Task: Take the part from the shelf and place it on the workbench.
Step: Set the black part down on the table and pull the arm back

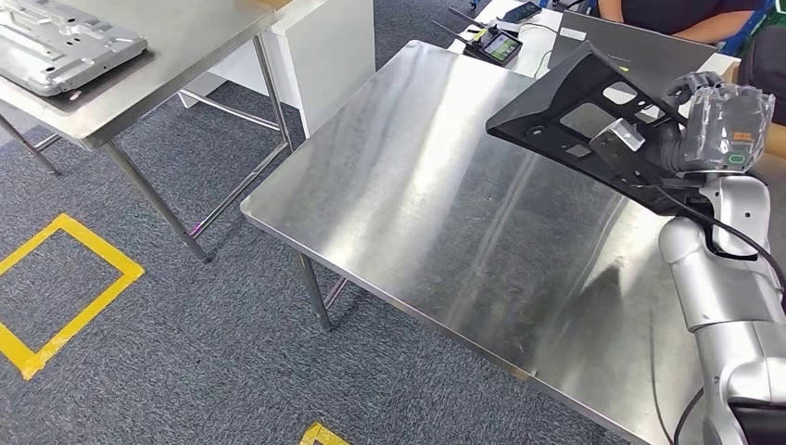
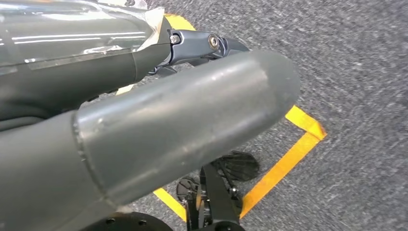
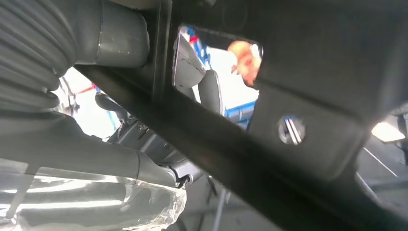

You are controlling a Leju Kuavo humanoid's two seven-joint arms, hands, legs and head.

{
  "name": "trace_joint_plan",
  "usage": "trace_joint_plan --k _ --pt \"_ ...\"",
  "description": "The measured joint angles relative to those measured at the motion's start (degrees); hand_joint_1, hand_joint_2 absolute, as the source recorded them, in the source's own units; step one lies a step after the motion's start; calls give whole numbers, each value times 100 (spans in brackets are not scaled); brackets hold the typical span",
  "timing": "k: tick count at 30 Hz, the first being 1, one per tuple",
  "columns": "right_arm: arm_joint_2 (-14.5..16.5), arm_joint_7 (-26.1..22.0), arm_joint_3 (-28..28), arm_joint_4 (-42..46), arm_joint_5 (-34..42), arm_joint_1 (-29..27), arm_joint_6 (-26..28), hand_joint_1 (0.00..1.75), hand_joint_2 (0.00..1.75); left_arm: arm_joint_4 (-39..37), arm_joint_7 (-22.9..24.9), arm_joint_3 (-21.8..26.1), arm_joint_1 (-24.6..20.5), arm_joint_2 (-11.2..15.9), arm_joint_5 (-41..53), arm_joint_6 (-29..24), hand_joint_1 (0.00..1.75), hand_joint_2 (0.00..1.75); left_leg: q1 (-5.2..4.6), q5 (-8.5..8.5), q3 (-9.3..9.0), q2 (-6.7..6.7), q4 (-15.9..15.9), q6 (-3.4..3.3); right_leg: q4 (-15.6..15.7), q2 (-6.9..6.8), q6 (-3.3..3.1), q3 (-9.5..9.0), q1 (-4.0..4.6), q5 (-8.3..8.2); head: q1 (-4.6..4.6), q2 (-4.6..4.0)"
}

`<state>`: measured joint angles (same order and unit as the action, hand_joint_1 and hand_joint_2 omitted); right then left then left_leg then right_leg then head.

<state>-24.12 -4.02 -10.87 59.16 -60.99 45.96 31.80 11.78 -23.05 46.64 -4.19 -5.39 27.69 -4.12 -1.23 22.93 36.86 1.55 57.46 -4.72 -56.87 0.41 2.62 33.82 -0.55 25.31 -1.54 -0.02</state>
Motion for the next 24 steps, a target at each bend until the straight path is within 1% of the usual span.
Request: trace_joint_plan --k 2,5,9,14,18,20,22,24 --pt "25 124 -31 -188 -341 26 160 175 175 0 -41 0 0 1 0 53 0 0 9 -2 -1 0 -2 21 -1 1 -20 0 9 2 0 0" --pt "60 188 -68 -398 -495 32 246 175 175 0 -56 0 3 1 0 93 0 0 17 -3 -1 0 -3 57 -3 0 -55 1 19 6 -2 0" --pt "89 220 -103 -561 -562 34 275 175 175 0 -85 1 6 1 0 110 0 0 14 -1 -1 1 -3 64 -3 0 -55 2 19 6 -2 0" --pt "141 483 -111 -950 -1061 85 401 175 175 0 -201 0 8 1 17 360 0 0 1 0 -2 2 -3 65 -3 0 -55 3 18 7 -2 0" --pt "154 527 -110 -1043 -1161 94 431 175 175 0 -202 0 8 1 26 410 0 0 -1 0 -1 3 -3 65 -3 0 -55 3 18 7 -3 0" --pt "252 761 -118 -1513 -1581 149 497 175 175 0 -192 1 9 3 61 539 0 0 -11 0 -2 2 -3 65 -3 0 -55 2 18 7 -3 0" --pt "458 1168 -155 -2297 -2151 227 487 87 87 0 -146 1 5 8 129 668 0 87 -24 0 -2 3 -2 64 -3 0 -54 2 17 7 -3 0" --pt "617 1437 -199 -2786 -2433 259 379 0 0 0 -79 0 -5 10 176 695 0 175 -31 -1 -3 4 0 64 -3 0 -54 2 17 6 -3 0"
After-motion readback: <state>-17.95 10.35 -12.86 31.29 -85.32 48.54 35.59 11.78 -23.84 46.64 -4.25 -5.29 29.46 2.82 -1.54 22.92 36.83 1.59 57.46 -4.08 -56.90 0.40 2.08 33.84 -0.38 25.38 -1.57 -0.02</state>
